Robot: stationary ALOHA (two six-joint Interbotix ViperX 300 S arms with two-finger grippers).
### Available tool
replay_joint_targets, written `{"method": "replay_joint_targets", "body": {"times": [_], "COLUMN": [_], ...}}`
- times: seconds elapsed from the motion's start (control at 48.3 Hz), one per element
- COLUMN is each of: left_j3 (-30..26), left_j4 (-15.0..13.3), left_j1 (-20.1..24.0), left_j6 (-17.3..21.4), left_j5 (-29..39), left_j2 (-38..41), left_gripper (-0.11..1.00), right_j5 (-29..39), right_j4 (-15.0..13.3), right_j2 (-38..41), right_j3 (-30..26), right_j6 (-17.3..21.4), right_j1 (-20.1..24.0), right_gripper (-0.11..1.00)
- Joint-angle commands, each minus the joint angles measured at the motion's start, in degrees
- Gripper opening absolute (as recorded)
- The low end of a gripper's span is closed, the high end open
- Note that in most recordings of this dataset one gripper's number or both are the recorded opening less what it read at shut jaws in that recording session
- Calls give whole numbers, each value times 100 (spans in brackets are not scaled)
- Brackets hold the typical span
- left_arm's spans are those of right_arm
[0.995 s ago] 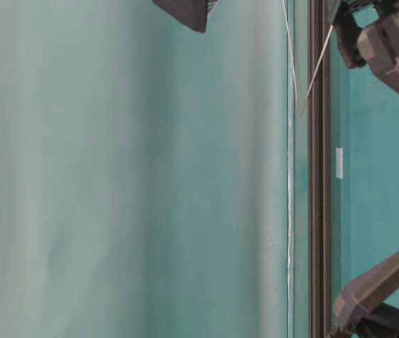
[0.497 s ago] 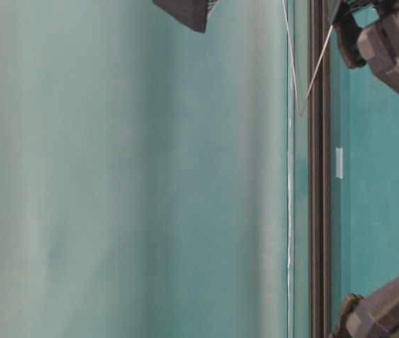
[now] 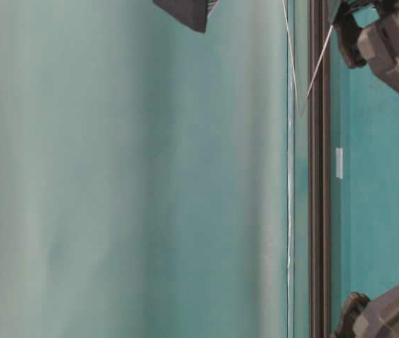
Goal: Insert the wire through the hole in the metal fitting.
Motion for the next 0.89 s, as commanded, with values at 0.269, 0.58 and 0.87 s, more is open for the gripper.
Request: {"method": "replay_joint_targets", "body": {"times": [0.269,0.58,0.87], "left_j3": [-62,-44,-35], "left_j4": [9,18,9], "left_j1": [0,0,0], "left_j6": [-9,-9,-9], "left_j5": [18,18,18], "left_j2": [-158,-176,-167], "left_gripper": [-10,-10,-10], "right_j5": [62,26,53], "right_j4": [9,9,9], "right_j2": [-79,-97,-167], "right_j3": [-141,-176,-123], "right_j6": [26,53,44], "right_j1": [-62,-62,-53], "right_gripper": [-1,6,79]}}
